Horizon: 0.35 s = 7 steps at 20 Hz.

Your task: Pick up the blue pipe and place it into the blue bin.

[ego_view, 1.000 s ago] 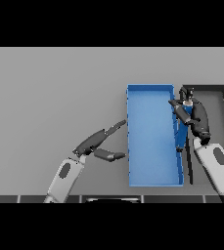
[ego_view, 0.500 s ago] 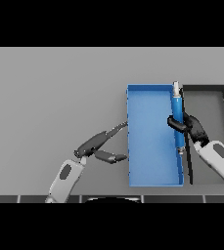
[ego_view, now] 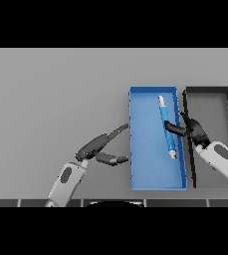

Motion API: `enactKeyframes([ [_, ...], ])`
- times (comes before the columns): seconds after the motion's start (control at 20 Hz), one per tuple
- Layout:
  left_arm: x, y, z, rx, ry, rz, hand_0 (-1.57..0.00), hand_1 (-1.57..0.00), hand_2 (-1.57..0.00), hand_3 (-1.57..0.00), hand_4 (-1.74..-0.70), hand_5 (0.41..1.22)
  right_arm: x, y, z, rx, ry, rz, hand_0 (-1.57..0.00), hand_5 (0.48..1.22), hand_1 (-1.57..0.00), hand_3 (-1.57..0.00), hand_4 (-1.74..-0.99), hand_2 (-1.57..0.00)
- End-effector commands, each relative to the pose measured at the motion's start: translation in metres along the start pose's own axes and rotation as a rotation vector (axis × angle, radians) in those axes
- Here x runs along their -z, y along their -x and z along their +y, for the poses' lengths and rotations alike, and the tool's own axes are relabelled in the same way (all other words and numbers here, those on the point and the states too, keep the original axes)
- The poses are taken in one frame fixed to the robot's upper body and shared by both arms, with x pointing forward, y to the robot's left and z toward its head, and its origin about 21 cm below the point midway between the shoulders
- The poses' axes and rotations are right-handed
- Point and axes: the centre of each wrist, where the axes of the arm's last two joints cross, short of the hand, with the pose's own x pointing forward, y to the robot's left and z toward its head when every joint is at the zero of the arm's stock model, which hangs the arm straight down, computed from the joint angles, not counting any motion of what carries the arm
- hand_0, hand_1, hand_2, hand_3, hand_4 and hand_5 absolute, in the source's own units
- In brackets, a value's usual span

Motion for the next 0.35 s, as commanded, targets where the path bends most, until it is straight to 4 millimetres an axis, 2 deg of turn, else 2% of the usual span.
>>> enactKeyframes([
  [0.0, 0.0000, 0.0007, 0.0002, -0.002, -0.004, -0.002, 0.00, 0.00, 0.00, 0.00, -0.89, 0.431, 0.0021, 0.0018, 0.0019, -0.003, -0.008, -0.001, -0.01, 0.666, -0.01, 0.00, -1.020, -0.01],
  [0.3, -0.0033, 0.0042, 0.0009, -0.002, -0.003, -0.012, 0.00, 0.00, 0.00, 0.00, -0.88, 0.431, 0.0047, 0.0007, 0.0034, -0.011, -0.027, 0.000, -0.01, 0.643, -0.01, 0.00, -1.022, -0.01],
])
